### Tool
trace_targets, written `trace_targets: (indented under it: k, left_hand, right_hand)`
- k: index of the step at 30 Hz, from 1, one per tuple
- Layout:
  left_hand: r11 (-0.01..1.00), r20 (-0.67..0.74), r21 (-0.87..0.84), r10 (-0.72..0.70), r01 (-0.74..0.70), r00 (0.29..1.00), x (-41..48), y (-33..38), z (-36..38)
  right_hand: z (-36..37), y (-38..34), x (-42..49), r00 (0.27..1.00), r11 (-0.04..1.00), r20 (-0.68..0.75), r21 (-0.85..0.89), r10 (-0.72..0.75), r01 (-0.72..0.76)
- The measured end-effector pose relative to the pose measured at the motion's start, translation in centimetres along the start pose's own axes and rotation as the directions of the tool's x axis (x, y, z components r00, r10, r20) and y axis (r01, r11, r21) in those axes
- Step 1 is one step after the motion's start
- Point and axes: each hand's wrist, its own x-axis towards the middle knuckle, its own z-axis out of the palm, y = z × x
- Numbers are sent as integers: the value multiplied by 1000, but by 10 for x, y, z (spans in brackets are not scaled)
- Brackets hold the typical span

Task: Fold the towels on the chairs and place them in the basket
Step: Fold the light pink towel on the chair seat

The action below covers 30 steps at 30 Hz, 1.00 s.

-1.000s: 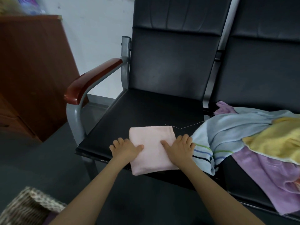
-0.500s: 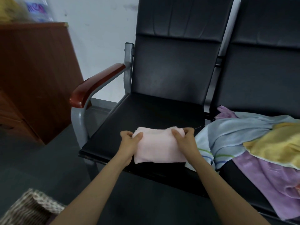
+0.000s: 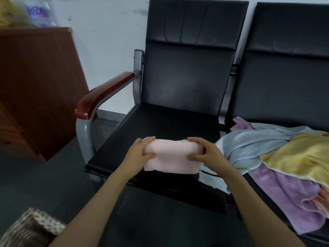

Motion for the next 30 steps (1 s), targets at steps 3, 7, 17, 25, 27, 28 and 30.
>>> trace_targets:
  k: [3,7,17,25,27,28,30]
  left_hand:
    - [985,-67,165,66,-54,996,-2,-1,7]
    - [944,-210,294,214,-147,954,-4,11,9]
    - [953,-94,86,297,-289,950,-16,34,-15]
    - [892,-189,-443,-1,-85,982,-53,102,-17]
    - [909,-233,-404,3,-100,972,-66,108,-19]
    - [924,-247,-367,19,-111,969,-72,108,-21]
    - [950,-253,-278,68,-140,965,-84,104,-29]
  right_hand:
    - [0,-6,-1,995,970,-78,-241,-65,44]
    - [-1,-14,-2,953,909,-215,-401,-214,114]
    - [-17,-25,-24,880,924,-338,-306,-332,231]
    - [-7,-74,-55,861,947,-504,237,-72,218]
    - [-3,-82,-66,829,960,-536,117,-156,256]
    - [-1,-84,-71,827,961,-527,64,-195,267]
    - [4,-88,-80,845,959,-468,-13,-257,285]
